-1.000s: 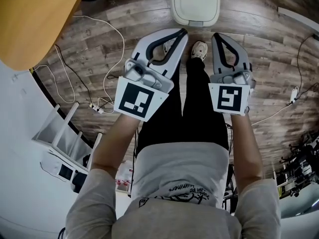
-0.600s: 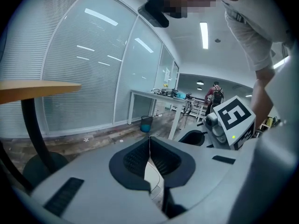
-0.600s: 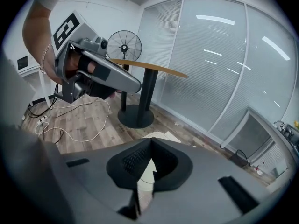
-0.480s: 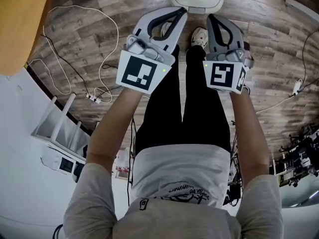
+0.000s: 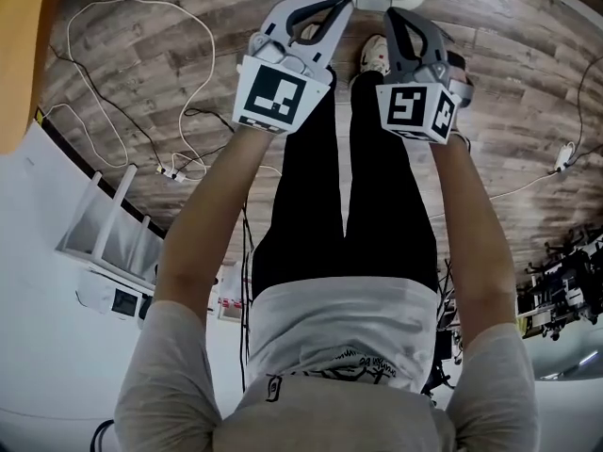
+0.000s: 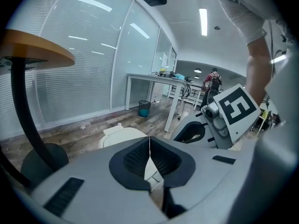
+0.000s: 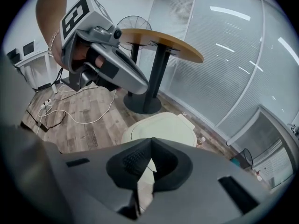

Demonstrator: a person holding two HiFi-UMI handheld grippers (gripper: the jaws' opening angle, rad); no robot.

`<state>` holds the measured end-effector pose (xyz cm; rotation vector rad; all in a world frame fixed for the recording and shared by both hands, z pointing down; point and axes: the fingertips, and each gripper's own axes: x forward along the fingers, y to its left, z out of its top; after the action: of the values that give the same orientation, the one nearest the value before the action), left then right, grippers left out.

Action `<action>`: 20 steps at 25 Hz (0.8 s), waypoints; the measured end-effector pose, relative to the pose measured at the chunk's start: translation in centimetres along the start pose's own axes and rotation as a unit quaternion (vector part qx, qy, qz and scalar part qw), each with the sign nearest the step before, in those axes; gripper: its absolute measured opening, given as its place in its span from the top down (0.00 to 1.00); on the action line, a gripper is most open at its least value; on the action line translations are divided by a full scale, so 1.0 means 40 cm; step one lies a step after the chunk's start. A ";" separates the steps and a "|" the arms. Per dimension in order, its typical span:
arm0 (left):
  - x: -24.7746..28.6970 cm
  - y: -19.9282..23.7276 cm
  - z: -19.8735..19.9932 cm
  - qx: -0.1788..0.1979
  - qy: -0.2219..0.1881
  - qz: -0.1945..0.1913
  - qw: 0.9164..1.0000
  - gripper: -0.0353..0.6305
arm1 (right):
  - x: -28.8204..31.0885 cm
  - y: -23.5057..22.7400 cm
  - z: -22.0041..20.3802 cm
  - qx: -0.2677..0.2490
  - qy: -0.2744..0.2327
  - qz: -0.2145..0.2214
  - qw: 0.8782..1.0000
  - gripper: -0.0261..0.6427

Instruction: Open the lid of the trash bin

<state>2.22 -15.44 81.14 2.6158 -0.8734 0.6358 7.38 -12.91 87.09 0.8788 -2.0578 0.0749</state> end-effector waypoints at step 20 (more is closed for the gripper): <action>0.044 -0.048 -0.193 0.039 0.076 -0.039 0.996 0.92 | 0.165 0.127 -0.145 -0.026 0.104 0.058 0.993 0.95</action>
<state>2.28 -11.58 88.33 2.6138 -0.7108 0.8489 5.90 -10.72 96.88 0.6891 -1.9060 0.1689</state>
